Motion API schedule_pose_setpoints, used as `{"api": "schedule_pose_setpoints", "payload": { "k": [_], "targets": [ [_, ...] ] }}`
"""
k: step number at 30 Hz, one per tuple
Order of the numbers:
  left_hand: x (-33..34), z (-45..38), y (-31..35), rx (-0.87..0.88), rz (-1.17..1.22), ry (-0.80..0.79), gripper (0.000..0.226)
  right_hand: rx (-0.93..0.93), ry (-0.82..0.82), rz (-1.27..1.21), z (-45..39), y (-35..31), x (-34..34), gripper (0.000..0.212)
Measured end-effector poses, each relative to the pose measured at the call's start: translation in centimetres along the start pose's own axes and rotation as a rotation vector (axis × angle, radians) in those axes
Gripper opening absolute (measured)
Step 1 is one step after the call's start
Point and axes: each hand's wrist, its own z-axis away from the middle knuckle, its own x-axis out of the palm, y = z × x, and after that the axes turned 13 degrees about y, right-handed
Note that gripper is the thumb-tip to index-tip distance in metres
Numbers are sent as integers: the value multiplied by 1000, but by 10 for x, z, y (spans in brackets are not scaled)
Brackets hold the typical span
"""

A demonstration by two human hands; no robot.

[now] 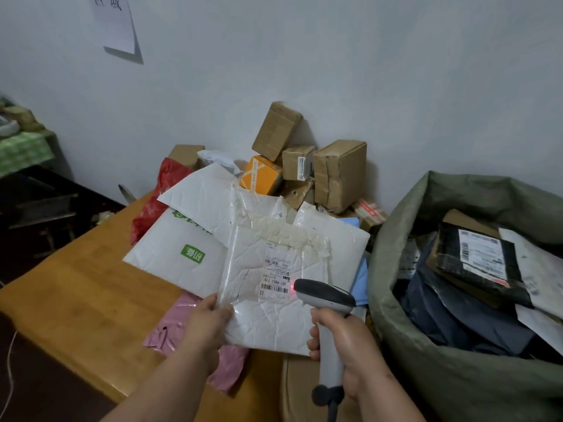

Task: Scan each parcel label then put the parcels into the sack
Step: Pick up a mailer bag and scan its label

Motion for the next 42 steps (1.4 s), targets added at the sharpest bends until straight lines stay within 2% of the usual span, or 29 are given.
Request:
{"api": "schedule_pose_setpoints", "payload": {
  "k": [24,30,38,42],
  "targets": [
    [1,-8,1,29,-10,2,27,12,-48,9,0,-1,3,10],
    [-6,5,26,172,-42,-8,22,-31,-9,-9,-1,-1,6,17],
    [-9,51,98,574,-90,-144,31,-192,39,-150,20,-13,11,19],
    [-8,70,121,635,13,-213,30,-249,61,-273,35,-22,3,18]
  ]
}}
